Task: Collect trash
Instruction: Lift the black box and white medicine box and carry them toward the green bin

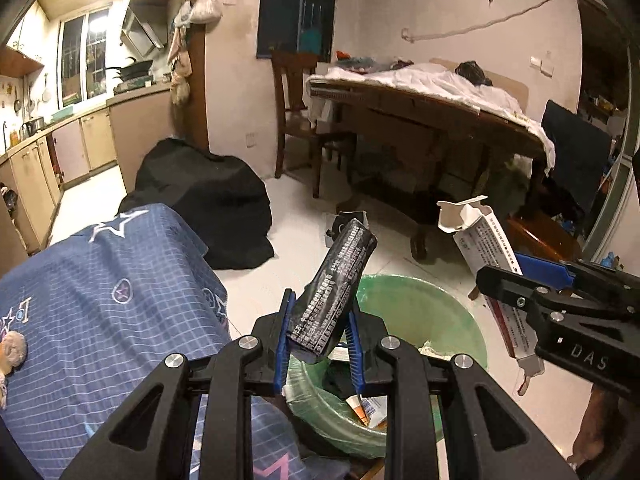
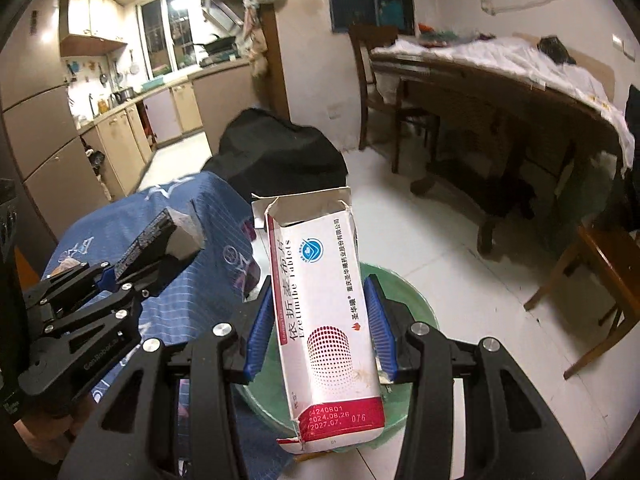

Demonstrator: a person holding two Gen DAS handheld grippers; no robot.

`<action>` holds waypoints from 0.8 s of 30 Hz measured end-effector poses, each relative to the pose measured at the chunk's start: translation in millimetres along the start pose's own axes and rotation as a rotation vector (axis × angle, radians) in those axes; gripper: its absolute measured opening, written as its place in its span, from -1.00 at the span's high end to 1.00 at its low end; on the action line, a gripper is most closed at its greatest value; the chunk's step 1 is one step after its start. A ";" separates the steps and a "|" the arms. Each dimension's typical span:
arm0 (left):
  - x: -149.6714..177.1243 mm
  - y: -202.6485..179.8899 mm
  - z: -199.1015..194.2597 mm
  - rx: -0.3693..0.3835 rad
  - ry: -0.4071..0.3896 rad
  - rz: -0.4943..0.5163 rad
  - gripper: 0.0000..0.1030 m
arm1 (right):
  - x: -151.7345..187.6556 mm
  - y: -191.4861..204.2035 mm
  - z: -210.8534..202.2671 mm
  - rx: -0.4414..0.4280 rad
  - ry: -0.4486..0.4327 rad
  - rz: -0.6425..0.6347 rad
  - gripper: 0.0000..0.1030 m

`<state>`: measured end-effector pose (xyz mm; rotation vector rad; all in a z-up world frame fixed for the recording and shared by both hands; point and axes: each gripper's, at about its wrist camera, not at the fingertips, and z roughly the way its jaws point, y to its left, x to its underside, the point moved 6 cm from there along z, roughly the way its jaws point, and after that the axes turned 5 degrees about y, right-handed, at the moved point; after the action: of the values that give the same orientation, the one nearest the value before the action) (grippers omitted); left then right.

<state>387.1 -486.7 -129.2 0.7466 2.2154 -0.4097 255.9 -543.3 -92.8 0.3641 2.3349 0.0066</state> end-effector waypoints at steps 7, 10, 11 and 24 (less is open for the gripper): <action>-0.9 4.2 40.4 0.030 0.101 0.017 0.52 | 3.1 -16.7 26.8 -0.014 0.115 0.010 0.17; -0.8 2.2 57.2 0.042 0.140 0.019 0.52 | 6.7 -22.9 35.2 -0.026 0.152 0.030 0.16; 0.1 2.4 60.9 0.041 0.146 0.021 0.52 | 6.8 -25.0 36.8 -0.025 0.159 0.033 0.16; 14.2 1.7 108.4 0.028 0.243 0.045 0.52 | 12.1 -45.3 60.1 -0.018 0.227 0.054 0.16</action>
<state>440.5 -533.7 -212.3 0.9001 2.4177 -0.3439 277.8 -589.8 -149.1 0.4374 2.5465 0.1000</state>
